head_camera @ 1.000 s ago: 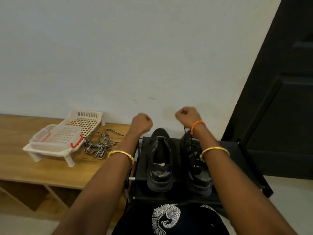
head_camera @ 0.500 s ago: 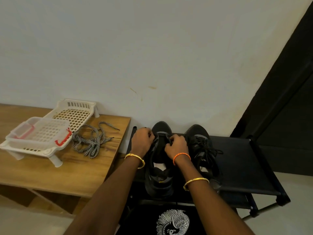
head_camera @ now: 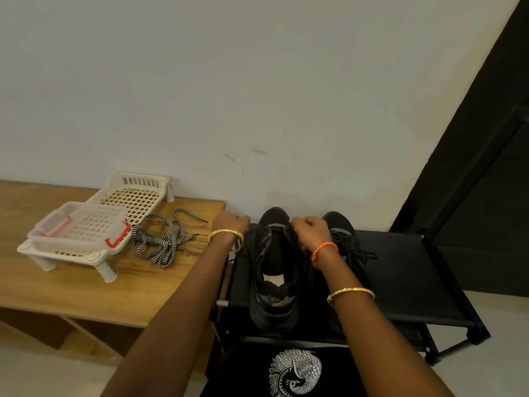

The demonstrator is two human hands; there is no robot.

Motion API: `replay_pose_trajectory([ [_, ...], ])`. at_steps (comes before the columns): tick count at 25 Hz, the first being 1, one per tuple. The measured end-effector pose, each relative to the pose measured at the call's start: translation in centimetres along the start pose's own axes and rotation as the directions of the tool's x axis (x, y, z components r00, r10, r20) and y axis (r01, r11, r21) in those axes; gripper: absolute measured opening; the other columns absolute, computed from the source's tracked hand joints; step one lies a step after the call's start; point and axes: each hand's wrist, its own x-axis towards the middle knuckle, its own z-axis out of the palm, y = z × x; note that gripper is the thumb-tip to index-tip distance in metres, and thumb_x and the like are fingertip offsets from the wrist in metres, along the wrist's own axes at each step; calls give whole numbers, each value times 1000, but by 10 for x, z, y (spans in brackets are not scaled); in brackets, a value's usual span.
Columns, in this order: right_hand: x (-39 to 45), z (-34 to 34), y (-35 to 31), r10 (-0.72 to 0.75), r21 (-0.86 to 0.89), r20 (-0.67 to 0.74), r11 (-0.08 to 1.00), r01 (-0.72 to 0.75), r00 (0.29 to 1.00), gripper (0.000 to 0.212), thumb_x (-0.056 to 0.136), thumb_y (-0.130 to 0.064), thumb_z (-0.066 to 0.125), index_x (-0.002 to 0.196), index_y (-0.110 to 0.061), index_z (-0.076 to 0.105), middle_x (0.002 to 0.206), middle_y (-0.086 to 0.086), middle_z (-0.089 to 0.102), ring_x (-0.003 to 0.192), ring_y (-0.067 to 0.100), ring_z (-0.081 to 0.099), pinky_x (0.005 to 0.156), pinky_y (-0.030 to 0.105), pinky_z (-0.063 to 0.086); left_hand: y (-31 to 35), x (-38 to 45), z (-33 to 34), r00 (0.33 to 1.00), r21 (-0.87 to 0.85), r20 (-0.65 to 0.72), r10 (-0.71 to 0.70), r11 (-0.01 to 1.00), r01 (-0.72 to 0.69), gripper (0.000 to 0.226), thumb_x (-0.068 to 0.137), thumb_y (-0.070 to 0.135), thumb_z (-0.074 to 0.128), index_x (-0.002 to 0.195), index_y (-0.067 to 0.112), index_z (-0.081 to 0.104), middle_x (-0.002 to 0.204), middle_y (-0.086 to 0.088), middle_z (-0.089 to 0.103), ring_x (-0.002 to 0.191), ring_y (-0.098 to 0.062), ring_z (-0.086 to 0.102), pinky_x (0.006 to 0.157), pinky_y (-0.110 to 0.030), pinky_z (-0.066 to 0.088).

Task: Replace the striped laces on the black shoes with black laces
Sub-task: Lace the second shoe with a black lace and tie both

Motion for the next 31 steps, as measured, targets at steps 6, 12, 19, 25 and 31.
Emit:
replay_pose_trajectory([
  [6,-43,-65,-187,-167,270,131,954,127,977,21,91,-7,47,73,-11,56,65,2,55,34,4,45,40,13,37,153,-76,-108,903,-595,259,342,793,-130,18,89,0,53,85,10,67,76,2,74,70,-8,70,68,-20,55],
  [12,-108,-105,-296,-334,271,167,920,282,928,32,88,12,26,93,1,56,74,10,57,47,8,50,43,16,42,261,-140,-175,842,-589,278,463,775,-231,17,94,0,45,94,8,60,71,1,73,64,-6,69,61,-18,55],
  [19,-143,-123,-344,-448,114,81,892,438,890,28,93,0,37,90,-3,65,76,9,66,69,16,64,60,27,51,300,-176,-197,842,-606,254,476,757,-245,16,94,6,46,96,5,62,84,-7,74,76,-14,72,70,-25,57],
  [25,-157,-133,-365,-524,53,53,851,522,850,26,93,1,40,91,-3,65,79,9,67,71,15,66,60,26,52,320,-198,-216,827,-587,219,518,747,-312,27,90,6,38,103,1,62,91,-12,74,81,-20,73,69,-29,56],
  [31,-160,-140,-370,-628,107,97,778,619,773,14,89,0,59,101,5,64,92,19,68,72,19,67,59,23,58,325,-201,-219,810,-590,223,542,736,-331,14,94,2,45,95,3,59,82,-9,74,77,-16,72,75,-26,56],
])
